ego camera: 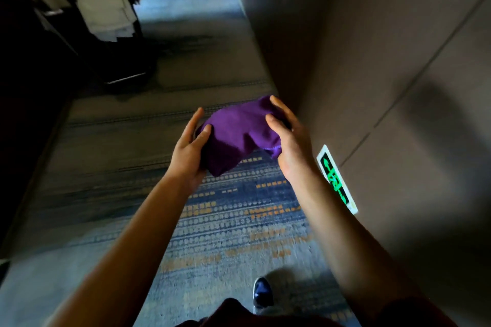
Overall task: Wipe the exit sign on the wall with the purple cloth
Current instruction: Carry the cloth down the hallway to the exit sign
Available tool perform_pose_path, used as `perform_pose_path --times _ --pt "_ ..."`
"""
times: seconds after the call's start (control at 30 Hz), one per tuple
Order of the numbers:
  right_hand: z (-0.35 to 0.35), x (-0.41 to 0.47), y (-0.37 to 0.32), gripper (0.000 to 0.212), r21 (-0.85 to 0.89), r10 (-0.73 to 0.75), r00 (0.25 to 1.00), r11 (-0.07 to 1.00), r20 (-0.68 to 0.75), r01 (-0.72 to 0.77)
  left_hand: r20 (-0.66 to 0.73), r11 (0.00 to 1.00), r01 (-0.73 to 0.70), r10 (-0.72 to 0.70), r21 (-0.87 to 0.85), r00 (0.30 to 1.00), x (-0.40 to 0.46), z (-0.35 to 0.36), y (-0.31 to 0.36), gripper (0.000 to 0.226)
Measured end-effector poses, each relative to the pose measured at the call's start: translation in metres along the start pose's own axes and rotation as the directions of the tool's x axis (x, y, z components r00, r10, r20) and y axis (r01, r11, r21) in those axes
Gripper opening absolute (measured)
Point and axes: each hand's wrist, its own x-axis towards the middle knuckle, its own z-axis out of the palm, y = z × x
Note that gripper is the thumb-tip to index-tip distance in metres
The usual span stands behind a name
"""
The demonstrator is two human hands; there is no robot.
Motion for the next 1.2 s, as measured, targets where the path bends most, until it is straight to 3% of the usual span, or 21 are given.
perform_pose_path --times 0.13,0.3,0.47,0.63,0.73,0.8,0.97,1.07,1.2 --pt "0.015 0.051 0.003 0.034 -0.042 -0.028 0.999 0.999 0.043 0.030 -0.041 0.998 -0.053 0.052 -0.029 0.998 0.032 0.008 0.029 0.047" --pt "0.044 0.108 -0.011 0.049 -0.216 -0.067 0.970 0.969 0.234 0.119 0.013 0.990 -0.138 0.138 -0.016 0.990 0.083 0.006 0.080 0.047" --pt "0.069 0.152 -0.023 0.049 -0.335 -0.090 0.924 0.915 0.371 0.224 0.098 0.982 -0.190 0.187 0.018 0.977 0.143 -0.007 0.120 0.052" --pt "0.095 0.191 -0.017 0.043 -0.334 -0.265 0.945 0.888 0.192 0.317 0.249 0.990 -0.138 0.130 0.015 0.960 0.211 -0.015 0.142 0.047" --pt "0.121 0.210 -0.010 0.040 -0.366 -0.373 0.928 0.867 -0.025 0.339 0.395 0.997 -0.027 -0.001 0.066 0.919 0.262 -0.024 0.165 0.043" --pt "0.132 0.221 -0.008 0.039 -0.411 -0.424 0.901 0.840 -0.088 0.355 0.488 0.993 0.005 -0.063 0.119 0.871 0.286 -0.025 0.180 0.041" --pt "0.152 0.244 -0.022 0.039 -0.465 -0.501 0.839 0.807 -0.212 0.364 0.576 0.987 -0.091 -0.002 0.132 0.818 0.337 0.003 0.207 0.052" --pt "0.141 0.247 -0.034 0.039 -0.504 -0.553 0.776 0.784 -0.304 0.361 0.689 0.967 -0.201 0.039 0.157 0.723 0.357 0.042 0.210 0.057" --pt "0.101 0.227 -0.054 0.033 -0.524 -0.574 0.663 0.794 -0.480 0.308 0.810 0.963 -0.194 -0.038 0.186 0.585 0.365 0.111 0.184 0.055"
